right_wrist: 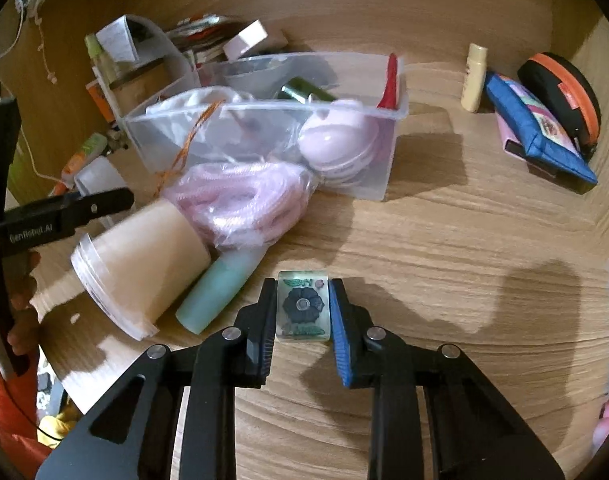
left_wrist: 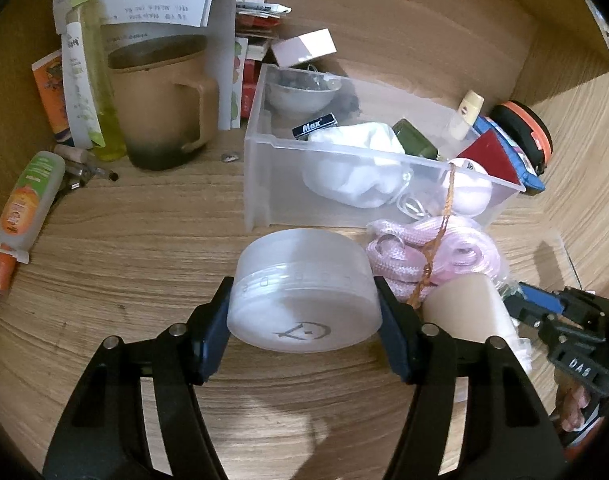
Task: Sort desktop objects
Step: 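Lift the white round container with the left tool while the right tool grasps the green square item, then carry the white container and green square item into the clear box and open both tools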
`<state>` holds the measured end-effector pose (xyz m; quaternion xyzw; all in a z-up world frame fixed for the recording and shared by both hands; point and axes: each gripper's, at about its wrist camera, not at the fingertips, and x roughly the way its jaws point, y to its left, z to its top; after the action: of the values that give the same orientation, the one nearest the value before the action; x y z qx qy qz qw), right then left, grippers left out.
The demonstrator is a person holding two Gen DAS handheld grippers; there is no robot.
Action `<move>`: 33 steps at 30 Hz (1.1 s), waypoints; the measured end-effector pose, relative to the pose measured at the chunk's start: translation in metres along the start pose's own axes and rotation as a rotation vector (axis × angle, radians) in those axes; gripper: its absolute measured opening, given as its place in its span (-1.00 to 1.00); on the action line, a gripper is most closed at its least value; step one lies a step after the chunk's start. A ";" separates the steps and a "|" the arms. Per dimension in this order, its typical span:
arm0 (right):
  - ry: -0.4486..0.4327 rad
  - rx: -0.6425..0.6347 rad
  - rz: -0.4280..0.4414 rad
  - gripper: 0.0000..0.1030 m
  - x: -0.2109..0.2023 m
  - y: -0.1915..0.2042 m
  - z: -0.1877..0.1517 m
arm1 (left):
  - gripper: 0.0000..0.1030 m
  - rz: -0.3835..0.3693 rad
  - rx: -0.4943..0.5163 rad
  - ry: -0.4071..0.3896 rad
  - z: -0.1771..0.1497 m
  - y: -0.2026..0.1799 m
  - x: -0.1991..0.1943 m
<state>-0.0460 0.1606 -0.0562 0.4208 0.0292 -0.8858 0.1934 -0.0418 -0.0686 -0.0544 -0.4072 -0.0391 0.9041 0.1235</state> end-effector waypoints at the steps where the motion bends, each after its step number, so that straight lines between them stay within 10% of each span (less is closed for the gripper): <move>1: -0.007 0.003 0.004 -0.56 -0.003 -0.001 0.002 | 0.26 0.001 -0.004 -0.002 0.001 0.000 -0.001; 33: -0.210 -0.027 0.107 -0.56 -0.022 0.023 0.106 | 0.26 -0.049 0.040 -0.188 0.088 -0.023 -0.068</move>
<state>-0.1025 0.1234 0.0318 0.3241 -0.0019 -0.9129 0.2481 -0.0592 -0.0608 0.0574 -0.3171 -0.0424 0.9356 0.1493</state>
